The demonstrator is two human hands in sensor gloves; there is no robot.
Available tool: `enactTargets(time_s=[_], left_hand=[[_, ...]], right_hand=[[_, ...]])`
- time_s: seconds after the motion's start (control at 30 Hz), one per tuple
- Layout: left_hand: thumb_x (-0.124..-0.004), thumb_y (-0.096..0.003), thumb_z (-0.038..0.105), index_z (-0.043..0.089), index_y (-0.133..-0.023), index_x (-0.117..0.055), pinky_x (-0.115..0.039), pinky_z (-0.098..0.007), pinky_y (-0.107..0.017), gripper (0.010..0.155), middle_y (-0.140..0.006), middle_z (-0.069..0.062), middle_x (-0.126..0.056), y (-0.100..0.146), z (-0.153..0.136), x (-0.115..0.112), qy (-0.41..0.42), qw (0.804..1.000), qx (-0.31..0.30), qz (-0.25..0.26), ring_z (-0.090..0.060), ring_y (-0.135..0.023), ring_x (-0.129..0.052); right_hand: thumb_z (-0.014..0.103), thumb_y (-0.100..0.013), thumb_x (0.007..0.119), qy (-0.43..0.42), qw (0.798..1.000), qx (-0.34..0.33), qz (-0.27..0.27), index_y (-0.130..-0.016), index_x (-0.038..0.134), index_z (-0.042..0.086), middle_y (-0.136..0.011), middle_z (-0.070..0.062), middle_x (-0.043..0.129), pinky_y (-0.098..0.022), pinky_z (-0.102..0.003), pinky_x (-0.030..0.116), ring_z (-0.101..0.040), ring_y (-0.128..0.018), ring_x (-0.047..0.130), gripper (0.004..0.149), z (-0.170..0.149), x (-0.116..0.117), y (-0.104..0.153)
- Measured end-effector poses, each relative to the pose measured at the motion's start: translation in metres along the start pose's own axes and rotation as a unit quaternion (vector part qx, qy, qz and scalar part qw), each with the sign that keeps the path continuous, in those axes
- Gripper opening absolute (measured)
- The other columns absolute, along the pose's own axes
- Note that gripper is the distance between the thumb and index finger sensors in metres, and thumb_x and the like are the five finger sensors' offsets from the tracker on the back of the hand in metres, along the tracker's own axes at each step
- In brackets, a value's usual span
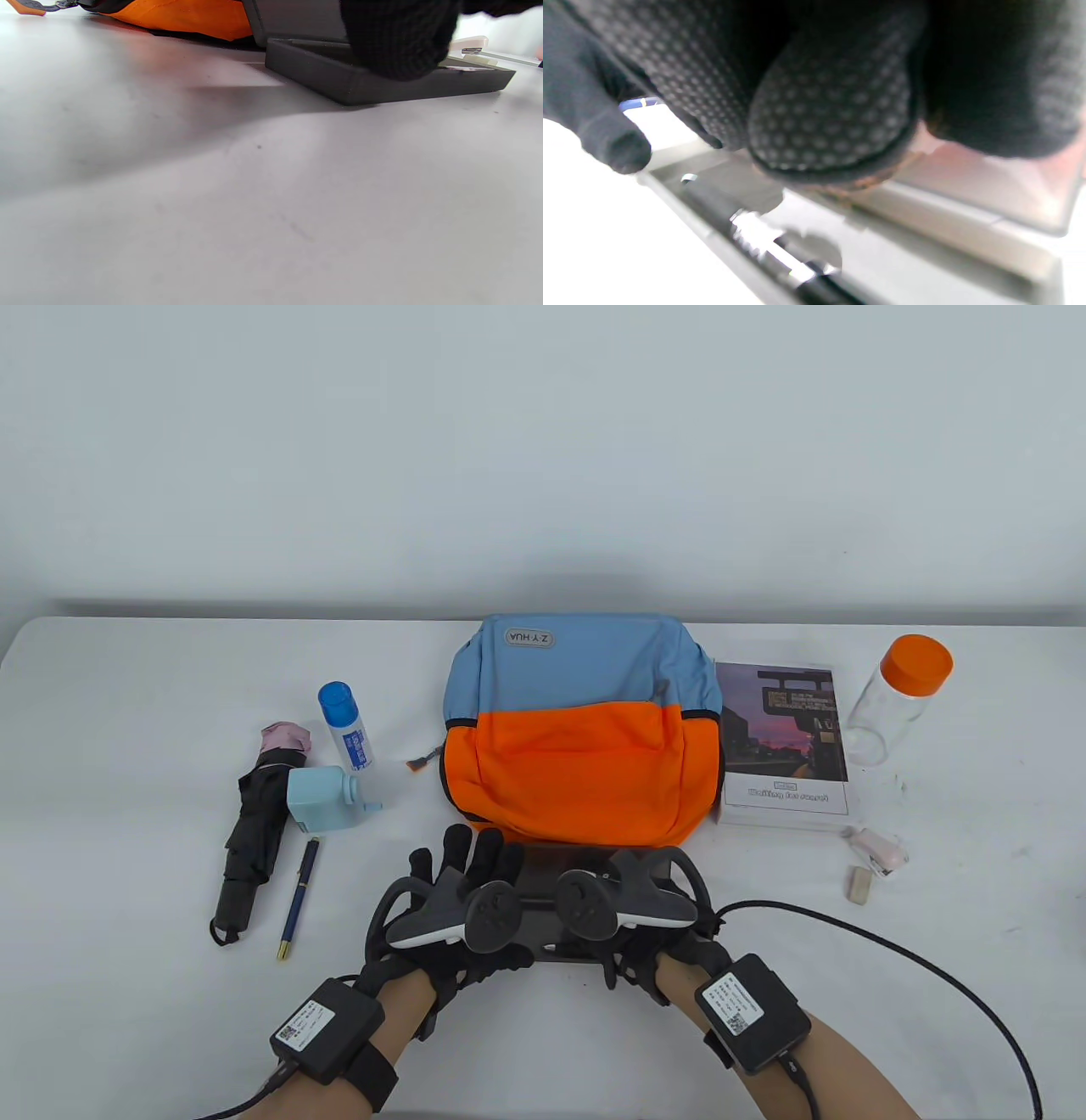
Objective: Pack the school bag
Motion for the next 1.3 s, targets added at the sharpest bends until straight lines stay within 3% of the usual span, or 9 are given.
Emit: enactTargets(time_s=[0.2,0.33,0.57,0.67,0.83,0.93,1.03,1.13,1.3], left_hand=[[-0.068,-0.0514,0.062,0.003,-0.114,0.008,-0.018,-0.094,-0.062,0.115,-0.118,-0.035,0.002,0.0,0.0,0.0,-0.001,1.0,0.002,0.0,-0.071,-0.1,0.002],[-0.067,-0.0517,0.062,0.002,-0.114,0.008,-0.017,-0.094,-0.062,0.114,-0.118,-0.036,0.002,0.001,0.0,0.0,-0.004,1.0,0.001,0.0,-0.071,-0.1,0.002],[-0.067,-0.0521,0.062,0.002,-0.114,0.008,-0.017,-0.094,-0.061,0.114,-0.118,-0.036,0.002,0.001,-0.001,-0.001,-0.002,1.0,0.001,0.001,-0.071,-0.099,0.002],[-0.066,-0.0523,0.062,0.002,-0.114,0.008,-0.017,-0.094,-0.061,0.114,-0.118,-0.036,0.002,0.001,-0.001,-0.002,-0.004,1.0,0.0,0.001,-0.071,-0.099,0.001],[-0.067,-0.0522,0.062,0.002,-0.114,0.008,-0.017,-0.094,-0.061,0.114,-0.118,-0.036,0.002,0.001,-0.001,-0.002,0.004,1.0,-0.002,0.001,-0.071,-0.099,0.001],[-0.067,-0.0522,0.062,0.002,-0.114,0.008,-0.017,-0.094,-0.061,0.114,-0.118,-0.036,0.001,0.001,-0.001,-0.002,0.002,1.0,-0.001,0.001,-0.071,-0.1,0.001],[-0.067,-0.0522,0.062,0.002,-0.114,0.008,-0.017,-0.094,-0.061,0.114,-0.118,-0.036,0.001,0.001,-0.002,-0.002,0.006,1.0,-0.002,0.0,-0.071,-0.1,0.002],[-0.067,-0.0523,0.062,0.002,-0.114,0.008,-0.017,-0.093,-0.061,0.114,-0.118,-0.035,0.001,0.001,-0.002,-0.003,0.007,1.0,-0.002,-0.001,-0.071,-0.099,0.002],[-0.067,-0.0522,0.062,0.002,-0.114,0.008,-0.017,-0.093,-0.061,0.114,-0.118,-0.036,0.001,0.001,-0.002,-0.003,0.009,1.0,-0.002,-0.001,-0.071,-0.099,0.002]], right_hand=[[0.032,-0.03,0.099,0.052,0.995,0.071,-0.043,-0.073,0.095,0.011,-0.064,-0.016,0.107,-0.011,-0.038,0.098,-0.014,-0.015,0.108,0.048,-0.057,-0.045,0.03],[0.034,-0.03,0.098,0.089,0.985,0.144,-0.018,-0.075,0.094,0.01,-0.065,-0.017,0.106,-0.012,-0.038,0.098,-0.015,-0.016,0.108,0.05,-0.105,-0.055,0.057],[0.037,-0.032,0.096,0.153,0.943,0.276,0.101,-0.077,0.093,0.01,-0.067,-0.018,0.105,-0.014,-0.039,0.098,-0.016,-0.019,0.108,0.053,-0.183,-0.021,0.087],[0.036,-0.032,0.095,0.149,0.935,0.303,0.112,-0.08,0.09,0.01,-0.067,-0.019,0.105,-0.013,-0.039,0.098,-0.016,-0.016,0.108,0.054,-0.2,-0.001,0.095],[0.036,-0.034,0.094,0.185,0.9,0.346,0.191,-0.091,0.075,0.012,-0.076,-0.024,0.099,-0.014,-0.039,0.098,-0.016,-0.019,0.109,0.065,-0.224,0.038,0.104],[0.037,-0.035,0.092,0.178,0.892,0.37,0.19,-0.092,0.071,0.013,-0.078,-0.028,0.096,-0.013,-0.038,0.098,-0.016,-0.019,0.11,0.065,-0.232,0.049,0.106],[0.03,-0.038,0.09,0.126,0.881,0.411,0.197,-0.095,0.06,0.017,-0.081,-0.031,0.092,-0.012,-0.039,0.098,-0.017,-0.019,0.111,0.066,-0.24,0.057,0.109],[0.029,-0.038,0.09,0.099,0.879,0.414,0.215,-0.093,0.065,0.018,-0.083,-0.033,0.089,-0.013,-0.04,0.098,-0.018,-0.02,0.11,0.061,-0.242,0.066,0.107],[0.027,-0.034,0.095,0.156,0.872,0.413,0.213,-0.089,0.075,0.012,-0.078,-0.03,0.095,-0.014,-0.036,0.097,-0.012,-0.019,0.106,0.061,-0.243,0.07,0.104]])
Point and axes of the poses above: the tracker on the back of each hand, its own z axis roughly to the thumb side, its own y axis roughly from the fingertips to the wrist, x = y × z, the point moved 5 cm from there along -y, roughly from the wrist to the fingertips
